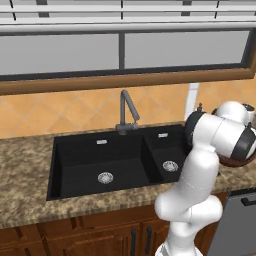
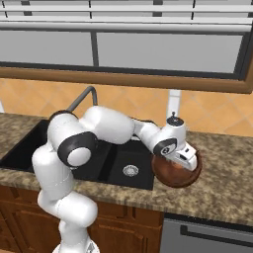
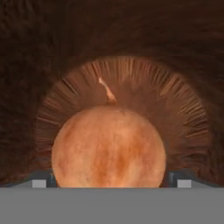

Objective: Pick the onion from the sink and place it in the bowl. Then pick the bowl and place it in the microwave. Then close the microwave door and press the start button.

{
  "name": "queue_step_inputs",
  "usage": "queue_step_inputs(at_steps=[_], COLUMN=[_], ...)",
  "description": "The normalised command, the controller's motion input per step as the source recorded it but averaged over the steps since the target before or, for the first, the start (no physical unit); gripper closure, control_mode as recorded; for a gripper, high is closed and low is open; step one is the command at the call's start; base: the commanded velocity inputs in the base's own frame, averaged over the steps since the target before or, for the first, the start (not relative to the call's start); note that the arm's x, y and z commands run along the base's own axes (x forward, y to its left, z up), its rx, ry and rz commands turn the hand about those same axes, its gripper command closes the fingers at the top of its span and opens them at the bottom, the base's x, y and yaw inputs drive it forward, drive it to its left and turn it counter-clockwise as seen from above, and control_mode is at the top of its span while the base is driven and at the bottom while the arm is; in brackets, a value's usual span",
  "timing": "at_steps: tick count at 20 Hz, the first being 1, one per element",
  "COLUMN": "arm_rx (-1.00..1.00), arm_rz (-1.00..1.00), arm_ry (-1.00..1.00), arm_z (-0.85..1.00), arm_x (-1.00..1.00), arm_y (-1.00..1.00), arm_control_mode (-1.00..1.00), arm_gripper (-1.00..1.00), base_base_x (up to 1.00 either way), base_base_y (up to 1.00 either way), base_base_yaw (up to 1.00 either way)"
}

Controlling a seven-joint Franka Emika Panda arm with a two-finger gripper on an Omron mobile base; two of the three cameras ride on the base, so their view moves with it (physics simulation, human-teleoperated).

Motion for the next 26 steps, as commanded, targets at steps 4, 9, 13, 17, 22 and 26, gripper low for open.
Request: queue_step_inputs(at_steps=[4, 9, 13, 17, 22, 26], arm_rx=[-0.05, -0.01, 0.0, 0.0, 0.0, -0.07], arm_rz=[0.14, 0.18, 0.0, 0.0, 0.0, 0.0], arm_ry=[-0.35, -0.28, -0.02, 0.0, 0.04, 0.08], arm_z=[-1.0, -0.57, 0.78, 1.0, 0.76, 0.75], arm_x=[-1.0, -0.85, -0.03, 0.0, -0.03, -0.33], arm_y=[0.62, 0.76, 0.11, 0.05, 0.11, 0.2], arm_control_mode=[-1.0, -1.0, -1.0, -1.0, -1.0, -1.0], arm_gripper=[-1.0, -1.0, -1.0, -1.0, -1.0, -1.0], base_base_x=[0.0, 0.0, 0.0, 0.0, 0.0, 0.0], base_base_y=[0.0, 0.0, 0.0, 0.0, 0.0, 0.0], base_base_yaw=[0.0, 0.0, 0.0, 0.0, 0.0, 0.0])
